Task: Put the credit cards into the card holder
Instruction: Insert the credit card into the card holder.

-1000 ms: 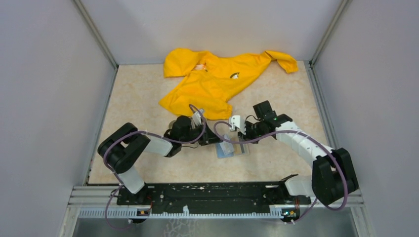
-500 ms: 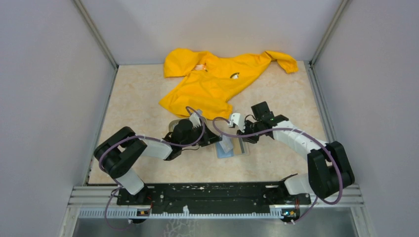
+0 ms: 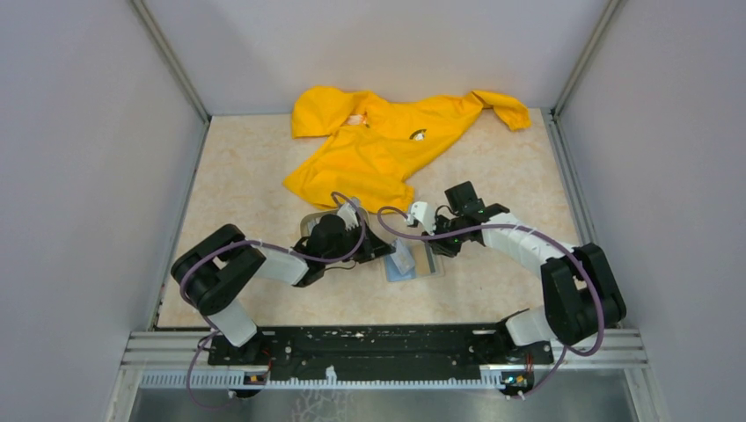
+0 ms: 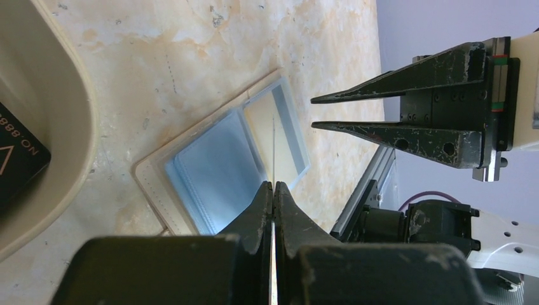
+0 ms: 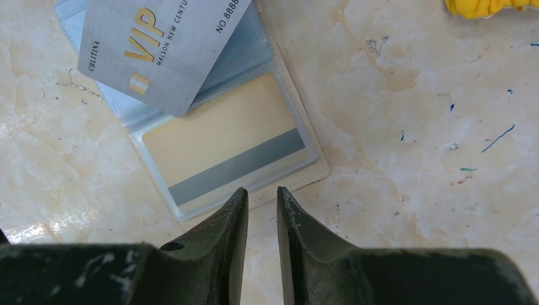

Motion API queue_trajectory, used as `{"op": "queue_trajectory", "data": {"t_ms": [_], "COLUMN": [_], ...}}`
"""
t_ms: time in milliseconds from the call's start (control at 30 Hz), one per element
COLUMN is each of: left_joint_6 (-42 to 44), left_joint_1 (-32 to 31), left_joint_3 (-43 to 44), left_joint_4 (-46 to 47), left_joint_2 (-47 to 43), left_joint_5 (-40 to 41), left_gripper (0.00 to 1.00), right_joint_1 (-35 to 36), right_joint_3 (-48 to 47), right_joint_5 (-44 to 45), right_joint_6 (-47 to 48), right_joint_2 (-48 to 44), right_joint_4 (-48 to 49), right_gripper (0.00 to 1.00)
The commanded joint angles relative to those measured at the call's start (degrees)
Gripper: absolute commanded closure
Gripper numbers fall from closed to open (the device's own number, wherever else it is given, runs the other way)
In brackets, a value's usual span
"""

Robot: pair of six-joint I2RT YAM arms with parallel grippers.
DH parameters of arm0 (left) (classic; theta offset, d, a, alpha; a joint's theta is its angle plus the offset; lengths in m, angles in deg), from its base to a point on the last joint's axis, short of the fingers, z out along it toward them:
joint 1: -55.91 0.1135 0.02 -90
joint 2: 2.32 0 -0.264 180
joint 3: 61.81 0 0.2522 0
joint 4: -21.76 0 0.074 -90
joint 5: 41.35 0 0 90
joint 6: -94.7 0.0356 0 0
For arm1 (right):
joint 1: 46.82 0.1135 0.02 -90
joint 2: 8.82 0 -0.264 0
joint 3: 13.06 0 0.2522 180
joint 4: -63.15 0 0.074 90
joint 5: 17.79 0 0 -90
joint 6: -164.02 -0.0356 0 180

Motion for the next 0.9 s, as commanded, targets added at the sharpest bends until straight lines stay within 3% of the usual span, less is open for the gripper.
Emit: {"op": "queue_trajectory", "data": {"t_ms": [0, 867], "left_joint_6": [-1.11, -3.76], "left_joint_1": [-0.47, -0.94], "left_joint_3": [-0.73, 0.93], "left_joint_4": [1.88, 2.68], "left_joint_2": [1.62, 7.13], "left_joint_5": [0.82, -2.07], "left_gripper": [1.00, 1.00], "right_joint_1": [-0.31, 1.74], "right_joint_3": [0.04, 0.48], "right_joint_5": [0.24, 3.33], "right_joint_6": [-0.79, -1.25], "right_joint_2": [0.55, 4.53], "right_joint_4": [1.66, 1.94], "right_gripper": [0.76, 0.76]}}
